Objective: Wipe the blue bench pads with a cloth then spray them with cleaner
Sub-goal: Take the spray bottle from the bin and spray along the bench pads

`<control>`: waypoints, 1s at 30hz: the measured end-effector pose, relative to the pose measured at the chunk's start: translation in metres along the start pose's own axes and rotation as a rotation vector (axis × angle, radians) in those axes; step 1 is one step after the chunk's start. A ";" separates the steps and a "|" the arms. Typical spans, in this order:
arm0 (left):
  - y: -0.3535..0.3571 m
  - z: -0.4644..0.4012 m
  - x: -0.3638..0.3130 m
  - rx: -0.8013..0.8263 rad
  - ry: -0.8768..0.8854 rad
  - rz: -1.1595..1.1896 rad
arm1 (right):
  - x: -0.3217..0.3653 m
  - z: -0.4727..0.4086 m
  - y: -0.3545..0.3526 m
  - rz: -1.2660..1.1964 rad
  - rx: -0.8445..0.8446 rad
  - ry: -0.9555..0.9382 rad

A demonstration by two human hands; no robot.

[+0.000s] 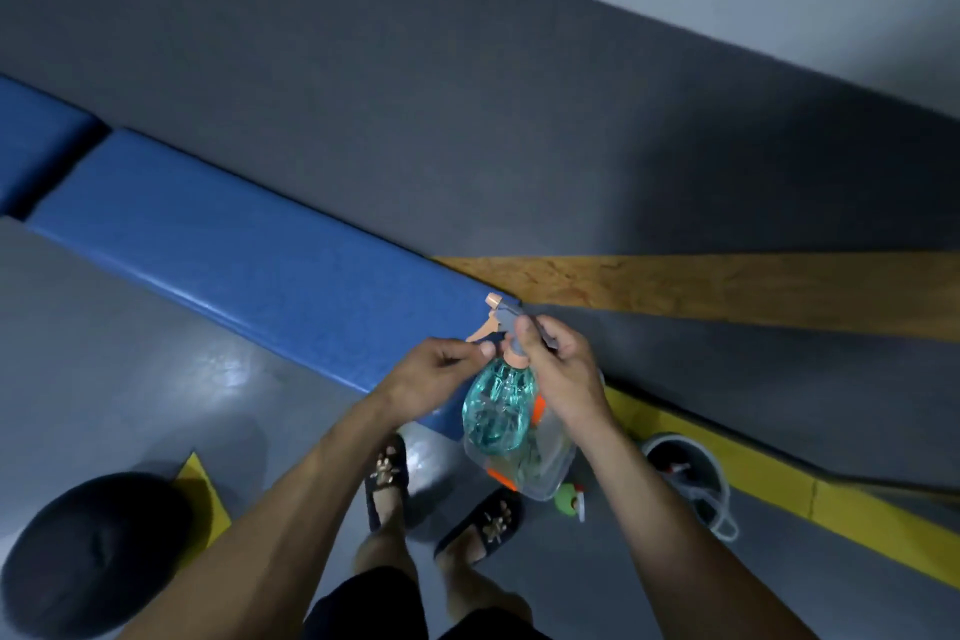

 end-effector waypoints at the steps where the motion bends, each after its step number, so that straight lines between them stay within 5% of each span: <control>1: -0.013 0.003 0.000 -0.053 -0.029 -0.043 | 0.009 0.000 0.005 -0.015 -0.002 -0.007; 6: -0.068 0.021 -0.036 -0.187 0.116 0.063 | 0.046 0.006 0.030 0.006 0.037 -0.035; 13: -0.104 0.044 -0.081 -0.142 0.417 -0.156 | 0.093 0.013 0.061 0.050 0.029 -0.141; 19: -0.140 0.076 -0.094 -0.219 0.612 -0.565 | 0.113 0.020 0.094 -0.062 0.127 -0.133; 23: -0.157 0.089 -0.093 -0.155 0.599 -0.557 | 0.123 0.033 0.111 -0.055 0.241 -0.134; 30: -0.171 0.108 -0.082 0.078 0.480 -0.252 | 0.130 0.051 0.135 0.047 0.203 -0.162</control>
Point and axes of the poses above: each hand's wrist, its own z-axis away from the middle knuckle, its own y-axis out of the palm, x = y × z, the point moved 5 cm from there along -z, towards the middle knuckle, and after that the axes turned 10 degrees about -z, right-handed, at the moved point
